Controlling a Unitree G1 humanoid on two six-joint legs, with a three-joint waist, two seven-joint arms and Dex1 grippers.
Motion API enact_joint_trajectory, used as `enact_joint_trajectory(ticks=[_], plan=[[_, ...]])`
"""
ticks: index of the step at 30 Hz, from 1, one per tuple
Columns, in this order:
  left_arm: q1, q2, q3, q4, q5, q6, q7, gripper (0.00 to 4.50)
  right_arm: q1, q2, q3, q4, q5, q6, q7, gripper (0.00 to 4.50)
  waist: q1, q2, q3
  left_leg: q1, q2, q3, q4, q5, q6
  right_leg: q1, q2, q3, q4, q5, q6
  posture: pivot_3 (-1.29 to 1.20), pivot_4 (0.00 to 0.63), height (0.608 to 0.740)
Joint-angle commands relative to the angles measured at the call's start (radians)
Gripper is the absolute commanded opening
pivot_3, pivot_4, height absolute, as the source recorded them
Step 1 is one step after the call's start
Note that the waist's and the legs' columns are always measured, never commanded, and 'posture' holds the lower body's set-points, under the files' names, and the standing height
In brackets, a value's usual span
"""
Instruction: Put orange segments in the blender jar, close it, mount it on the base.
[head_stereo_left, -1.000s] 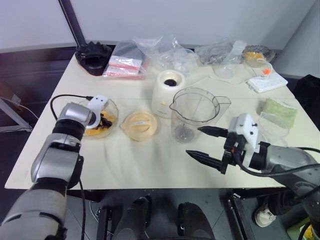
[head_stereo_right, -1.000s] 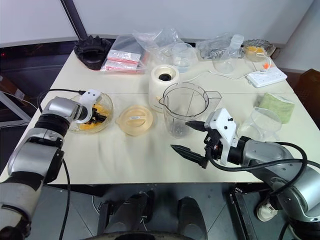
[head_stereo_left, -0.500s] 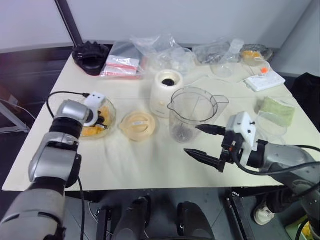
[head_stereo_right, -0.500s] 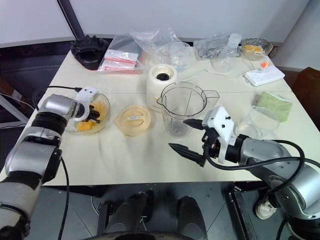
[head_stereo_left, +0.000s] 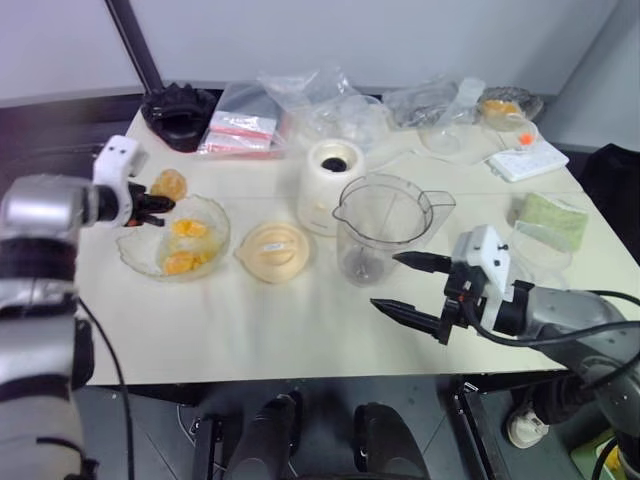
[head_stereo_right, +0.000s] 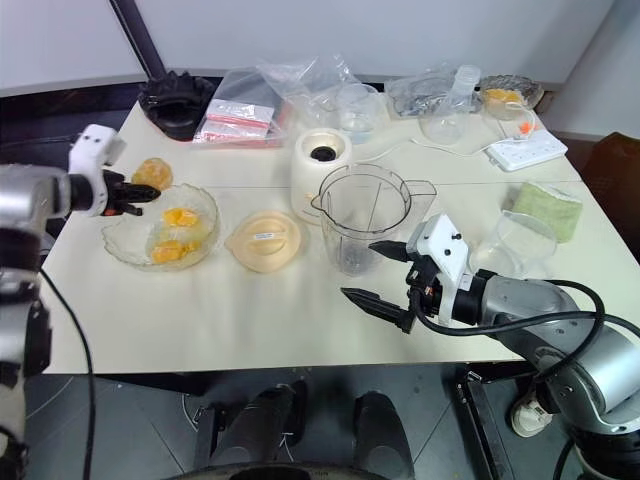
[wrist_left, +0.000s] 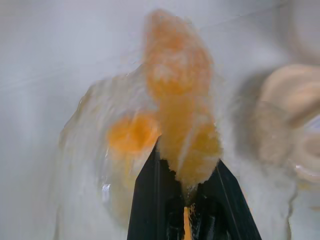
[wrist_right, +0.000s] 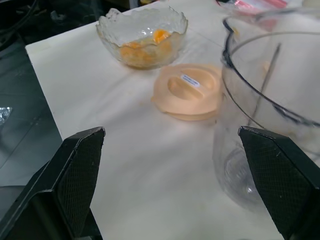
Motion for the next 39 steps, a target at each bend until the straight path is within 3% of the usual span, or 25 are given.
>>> enact_joint_trajectory(ticks=[1, 6, 13, 21, 25, 31, 39], plan=[[0.018, 0.052, 0.138, 0.053, -0.109, -0.196, -0.137, 0.09, -0.004, -0.001, -0.041, -0.024, 0.003, -0.018, -0.016, 4.5, 0.006, 0.0, 0.0, 0.0, 0.0, 0.0, 0.0, 0.0, 0.0, 0.0, 0.0, 0.0, 0.0, 0.0, 0.0, 0.0, 0.15, 0.74], [-0.024, 0.096, 0.141, 0.196, -0.121, -0.244, -0.232, 0.09, 0.015, 0.003, -0.061, -0.046, 0.008, -0.013, -0.044, 4.5, 0.017, 0.0, 0.0, 0.001, 0.0, 0.0, 0.002, 0.0, 0.0, 0.0, 0.0, 0.0, -0.002, 0.0, -0.001, 0.0, 0.15, 0.74], [-0.195, 0.041, 0.046, 0.071, -0.128, -0.222, -0.353, 0.09, 0.084, -0.006, -0.138, -0.075, 0.023, -0.004, -0.076, 4.5, 0.039, -0.001, 0.0, -0.001, 0.0, 0.0, 0.003, 0.0, 0.0, 0.003, 0.002, -0.001, -0.012, 0.002, -0.002, 0.0, 0.15, 0.74], [-0.415, -0.186, -0.081, -0.083, -0.143, -0.186, -0.387, 0.09, 0.123, -0.048, -0.271, -0.082, 0.056, 0.014, -0.083, 4.5, 0.038, -0.001, 0.0, -0.001, 0.001, 0.001, 0.003, 0.0, 0.003, 0.007, 0.002, -0.001, -0.013, 0.004, 0.001, 0.0, 0.15, 0.74], [-0.522, -0.338, -0.142, -0.005, -0.097, -0.181, -0.299, 0.09, 0.142, -0.045, -0.312, -0.088, 0.056, 0.007, -0.099, 4.5, 0.036, -0.001, 0.0, -0.001, 0.001, 0.001, 0.003, 0.001, 0.003, 0.007, 0.003, -0.001, -0.012, 0.004, 0.002, 0.0, 0.15, 0.74], [-0.583, -0.542, -0.239, 0.095, -0.053, -0.24, -0.322, 0.09, 0.225, -0.011, -0.367, -0.159, 0.073, 0.011, -0.156, 4.5, 0.038, -0.001, 0.0, -0.001, 0.001, 0.002, 0.003, 0.001, 0.004, 0.007, 0.003, -0.001, -0.012, 0.005, 0.003, 0.0, 0.15, 0.74], [-0.588, -0.663, -0.35, 0.208, 0.051, -0.352, -0.36, 0.09, 0.308, 0.034, -0.369, -0.229, 0.085, -0.003, -0.231, 4.5, 0.036, 0.0, 0.001, -0.001, 0.001, 0.002, 0.004, 0.001, 0.004, 0.007, 0.003, -0.001, -0.012, 0.005, 0.003, 0.0, 0.15, 0.74]])
